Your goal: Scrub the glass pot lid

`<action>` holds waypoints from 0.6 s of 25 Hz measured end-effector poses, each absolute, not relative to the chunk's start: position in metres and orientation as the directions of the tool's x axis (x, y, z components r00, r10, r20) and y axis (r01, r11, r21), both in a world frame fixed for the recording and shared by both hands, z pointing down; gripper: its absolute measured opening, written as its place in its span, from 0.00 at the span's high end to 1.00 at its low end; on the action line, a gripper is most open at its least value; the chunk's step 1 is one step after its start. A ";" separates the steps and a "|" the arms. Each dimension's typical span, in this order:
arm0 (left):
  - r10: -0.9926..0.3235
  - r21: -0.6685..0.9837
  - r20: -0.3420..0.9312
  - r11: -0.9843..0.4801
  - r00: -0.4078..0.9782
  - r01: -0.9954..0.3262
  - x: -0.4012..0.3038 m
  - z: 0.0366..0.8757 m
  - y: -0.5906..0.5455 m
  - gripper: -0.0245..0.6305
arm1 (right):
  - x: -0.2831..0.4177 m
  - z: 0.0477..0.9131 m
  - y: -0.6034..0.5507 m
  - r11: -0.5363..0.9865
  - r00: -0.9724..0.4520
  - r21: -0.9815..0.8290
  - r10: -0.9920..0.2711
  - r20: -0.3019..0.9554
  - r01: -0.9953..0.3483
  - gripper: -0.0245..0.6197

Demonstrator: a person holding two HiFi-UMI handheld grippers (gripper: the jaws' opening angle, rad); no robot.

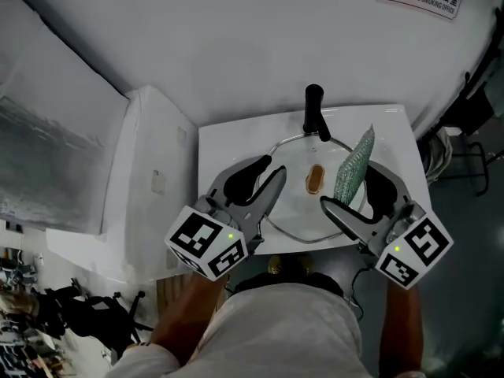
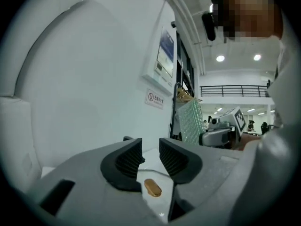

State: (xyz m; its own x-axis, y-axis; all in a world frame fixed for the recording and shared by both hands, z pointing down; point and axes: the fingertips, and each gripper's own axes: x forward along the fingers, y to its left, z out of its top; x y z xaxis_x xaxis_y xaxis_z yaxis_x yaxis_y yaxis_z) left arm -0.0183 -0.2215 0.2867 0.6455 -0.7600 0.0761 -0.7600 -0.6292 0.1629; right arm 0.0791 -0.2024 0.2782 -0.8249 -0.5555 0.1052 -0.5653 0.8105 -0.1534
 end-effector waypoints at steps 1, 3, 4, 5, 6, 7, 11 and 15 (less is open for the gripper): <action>-0.756 0.154 0.055 -0.639 0.653 -0.753 -0.016 0.281 -0.219 0.78 | 0.079 0.273 -0.202 0.811 -0.824 -0.148 -0.560 0.081 -0.566 0.42; -0.748 0.135 0.021 -0.655 0.663 -0.743 -0.012 0.273 -0.216 0.81 | 0.078 0.265 -0.202 0.813 -0.824 -0.143 -0.566 0.041 -0.565 0.42; -0.745 0.126 0.007 -0.662 0.668 -0.739 -0.011 0.270 -0.214 0.83 | 0.078 0.262 -0.201 0.814 -0.824 -0.144 -0.566 0.024 -0.563 0.42; -0.741 0.115 -0.003 -0.668 0.672 -0.735 -0.009 0.268 -0.212 0.85 | 0.077 0.260 -0.201 0.816 -0.825 -0.145 -0.565 0.008 -0.560 0.42; -0.737 0.104 -0.012 -0.674 0.676 -0.732 -0.008 0.266 -0.210 0.87 | 0.075 0.258 -0.200 0.817 -0.826 -0.146 -0.564 -0.007 -0.557 0.42; -0.733 0.093 -0.021 -0.678 0.680 -0.729 -0.007 0.264 -0.209 0.88 | 0.074 0.256 -0.199 0.819 -0.826 -0.146 -0.563 -0.019 -0.555 0.42; -0.721 0.052 -0.053 -0.693 0.691 -0.719 -0.002 0.257 -0.202 0.92 | 0.070 0.251 -0.197 0.820 -0.822 -0.139 -0.566 -0.056 -0.555 0.42; -0.710 0.009 -0.076 -0.703 0.700 -0.712 0.002 0.251 -0.194 0.94 | 0.068 0.245 -0.195 0.813 -0.808 -0.121 -0.580 -0.099 -0.569 0.42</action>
